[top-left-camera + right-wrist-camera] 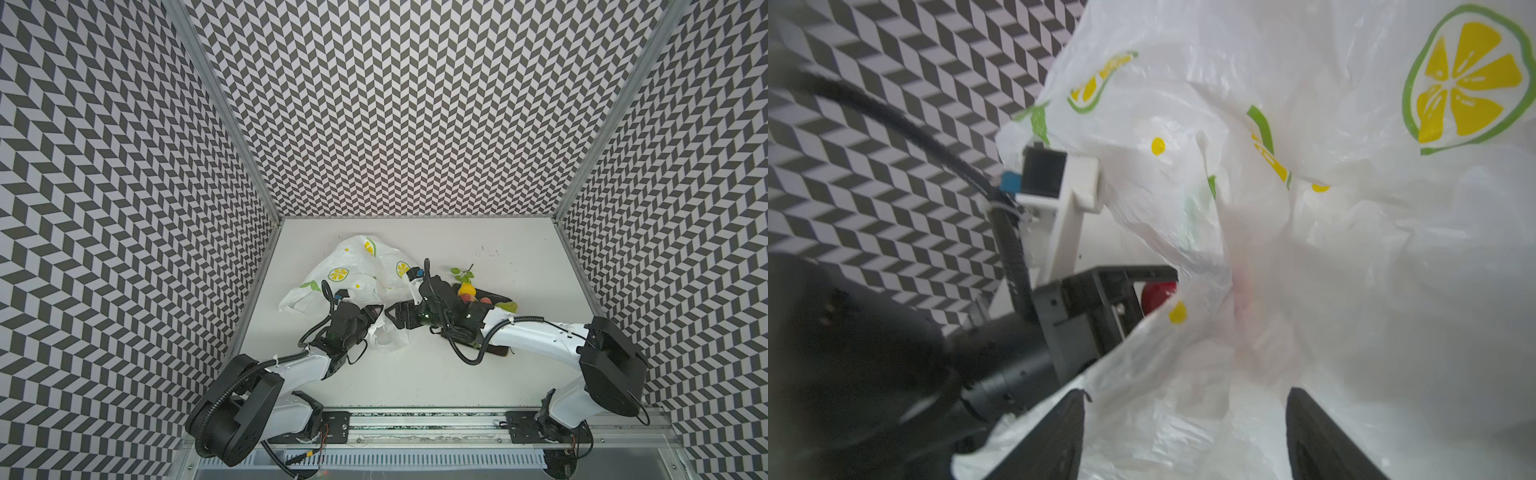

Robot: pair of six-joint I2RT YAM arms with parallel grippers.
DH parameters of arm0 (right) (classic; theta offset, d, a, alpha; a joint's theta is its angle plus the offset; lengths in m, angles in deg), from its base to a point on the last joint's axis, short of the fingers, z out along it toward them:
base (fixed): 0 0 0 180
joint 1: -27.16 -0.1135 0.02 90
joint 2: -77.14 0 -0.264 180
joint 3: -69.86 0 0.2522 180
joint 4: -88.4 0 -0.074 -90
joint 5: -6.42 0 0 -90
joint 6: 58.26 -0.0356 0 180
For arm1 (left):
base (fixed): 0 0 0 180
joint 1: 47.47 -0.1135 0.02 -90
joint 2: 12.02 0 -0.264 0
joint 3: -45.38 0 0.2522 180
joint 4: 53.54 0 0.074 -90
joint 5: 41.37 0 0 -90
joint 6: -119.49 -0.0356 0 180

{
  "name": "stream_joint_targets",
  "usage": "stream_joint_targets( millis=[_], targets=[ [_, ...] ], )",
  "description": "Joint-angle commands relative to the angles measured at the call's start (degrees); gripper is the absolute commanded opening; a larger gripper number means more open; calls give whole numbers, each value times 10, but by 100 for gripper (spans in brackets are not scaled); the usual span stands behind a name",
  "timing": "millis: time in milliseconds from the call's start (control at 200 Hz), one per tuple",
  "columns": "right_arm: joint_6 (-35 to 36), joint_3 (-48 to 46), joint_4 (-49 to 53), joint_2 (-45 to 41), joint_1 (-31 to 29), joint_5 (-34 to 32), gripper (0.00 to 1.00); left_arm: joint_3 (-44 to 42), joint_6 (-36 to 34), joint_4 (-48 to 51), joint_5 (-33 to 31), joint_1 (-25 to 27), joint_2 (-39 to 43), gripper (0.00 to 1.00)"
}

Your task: Take the fake fruits out of the plastic bag

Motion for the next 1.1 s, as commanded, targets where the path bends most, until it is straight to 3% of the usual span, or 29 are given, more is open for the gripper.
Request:
stream_joint_targets(
  millis=[0, 120, 250, 426, 496, 971, 1096],
  targets=[
    [-103, 38, 11, 37, -13, -23, 74, -5, -5, 0, -16, 8, 3, 40],
    [-140, 87, 75, 74, -23, -64, 68, -5, -5, 0, -19, 10, 3, 40],
    [-146, 106, 89, 100, -24, -57, 57, -6, -3, -1, -19, 10, 4, 40],
    [-145, 83, 76, 89, -23, -59, 11, -10, -3, 2, -26, 10, 11, 41],
    [-136, 75, 76, 78, -22, -69, 0, -13, -3, 3, -27, 9, 13, 42],
    [-65, -37, 34, 63, 19, -82, 0, -46, -5, 6, -23, 7, 29, 68],
    [-61, -55, 17, 63, 26, -72, 0, -50, -5, 4, -21, 6, 28, 69]
  ],
)
